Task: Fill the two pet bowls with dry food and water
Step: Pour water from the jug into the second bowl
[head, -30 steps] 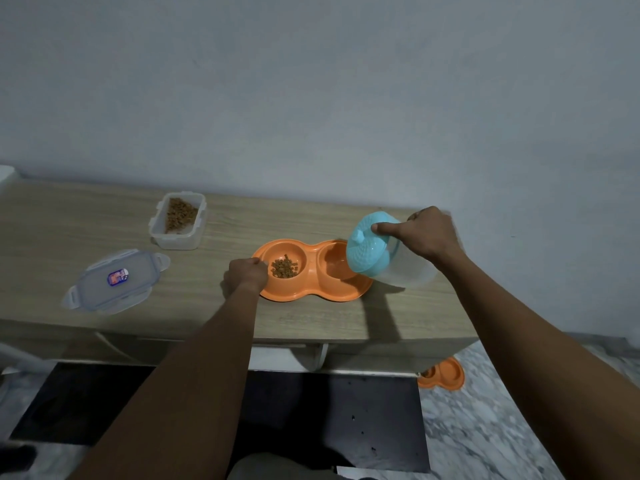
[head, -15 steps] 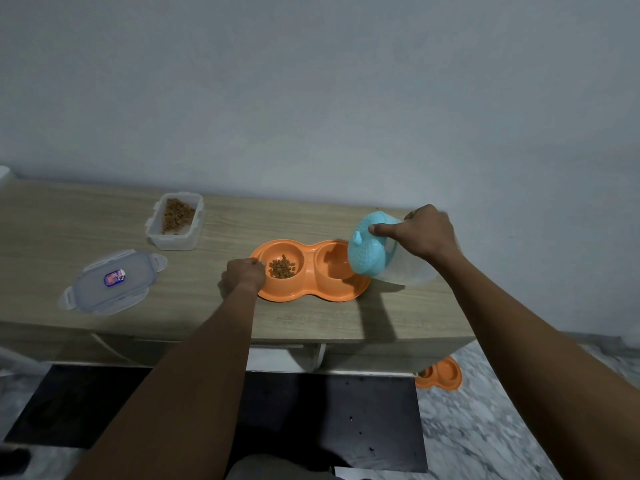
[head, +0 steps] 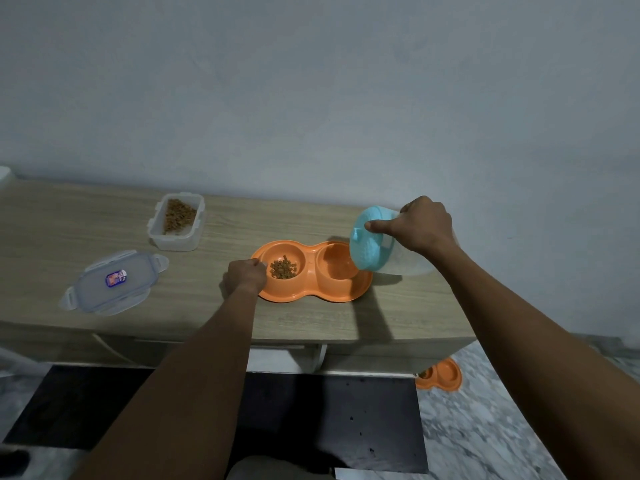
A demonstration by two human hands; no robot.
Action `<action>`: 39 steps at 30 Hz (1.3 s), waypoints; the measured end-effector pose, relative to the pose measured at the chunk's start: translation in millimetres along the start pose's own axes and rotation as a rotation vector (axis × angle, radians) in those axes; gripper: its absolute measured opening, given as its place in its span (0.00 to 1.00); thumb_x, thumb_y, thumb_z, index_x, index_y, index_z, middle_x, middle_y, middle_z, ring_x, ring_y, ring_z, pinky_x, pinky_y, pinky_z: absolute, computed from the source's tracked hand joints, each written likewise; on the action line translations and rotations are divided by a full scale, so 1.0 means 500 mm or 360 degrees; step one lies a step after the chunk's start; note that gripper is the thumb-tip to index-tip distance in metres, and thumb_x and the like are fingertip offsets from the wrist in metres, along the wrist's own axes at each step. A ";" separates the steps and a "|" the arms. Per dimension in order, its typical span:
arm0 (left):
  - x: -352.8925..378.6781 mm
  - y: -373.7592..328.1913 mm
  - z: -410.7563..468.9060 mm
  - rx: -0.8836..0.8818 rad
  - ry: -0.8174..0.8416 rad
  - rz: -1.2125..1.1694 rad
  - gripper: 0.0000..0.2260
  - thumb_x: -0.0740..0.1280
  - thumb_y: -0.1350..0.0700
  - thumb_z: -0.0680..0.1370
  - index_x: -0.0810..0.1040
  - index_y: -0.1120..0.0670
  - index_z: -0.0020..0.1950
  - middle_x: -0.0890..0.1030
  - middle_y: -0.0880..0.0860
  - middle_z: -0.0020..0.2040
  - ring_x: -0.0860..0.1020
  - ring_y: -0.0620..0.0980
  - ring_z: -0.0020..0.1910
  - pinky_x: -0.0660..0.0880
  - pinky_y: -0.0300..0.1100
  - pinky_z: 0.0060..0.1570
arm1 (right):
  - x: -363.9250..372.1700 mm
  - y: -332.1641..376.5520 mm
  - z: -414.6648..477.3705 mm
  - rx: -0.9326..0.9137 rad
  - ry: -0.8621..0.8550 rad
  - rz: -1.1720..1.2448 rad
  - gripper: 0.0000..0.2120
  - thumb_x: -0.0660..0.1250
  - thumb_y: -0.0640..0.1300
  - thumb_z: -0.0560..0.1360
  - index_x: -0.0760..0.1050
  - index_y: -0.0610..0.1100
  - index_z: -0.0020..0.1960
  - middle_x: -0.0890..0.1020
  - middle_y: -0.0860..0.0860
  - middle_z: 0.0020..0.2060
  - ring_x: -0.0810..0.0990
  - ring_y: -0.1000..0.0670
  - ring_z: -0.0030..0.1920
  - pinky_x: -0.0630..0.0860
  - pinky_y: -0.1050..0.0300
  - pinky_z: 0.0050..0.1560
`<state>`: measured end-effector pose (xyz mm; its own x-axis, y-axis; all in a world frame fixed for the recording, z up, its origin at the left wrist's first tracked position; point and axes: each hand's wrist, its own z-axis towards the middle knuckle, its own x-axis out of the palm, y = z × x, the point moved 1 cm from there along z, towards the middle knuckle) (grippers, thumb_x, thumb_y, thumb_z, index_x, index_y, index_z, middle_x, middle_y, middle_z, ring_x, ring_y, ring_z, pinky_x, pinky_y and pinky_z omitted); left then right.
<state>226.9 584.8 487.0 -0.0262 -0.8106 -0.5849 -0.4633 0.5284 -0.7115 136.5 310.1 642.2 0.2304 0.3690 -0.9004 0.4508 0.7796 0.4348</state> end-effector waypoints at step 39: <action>-0.007 -0.005 -0.012 -0.0014 -0.0014 -0.0014 0.16 0.70 0.47 0.77 0.82 0.51 0.62 0.83 0.57 0.60 0.78 0.61 0.60 0.75 0.51 0.62 | -0.007 0.041 0.000 -0.0137 -0.0077 -0.0247 0.36 0.74 0.73 0.64 0.82 0.40 0.52 0.81 0.50 0.42 0.79 0.47 0.45 0.77 0.45 0.51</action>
<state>222.9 584.8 493.2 -0.0141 -0.8131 -0.5820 -0.4713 0.5188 -0.7132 145.0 324.8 654.1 0.2059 0.2177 -0.9540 0.4089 0.8666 0.2860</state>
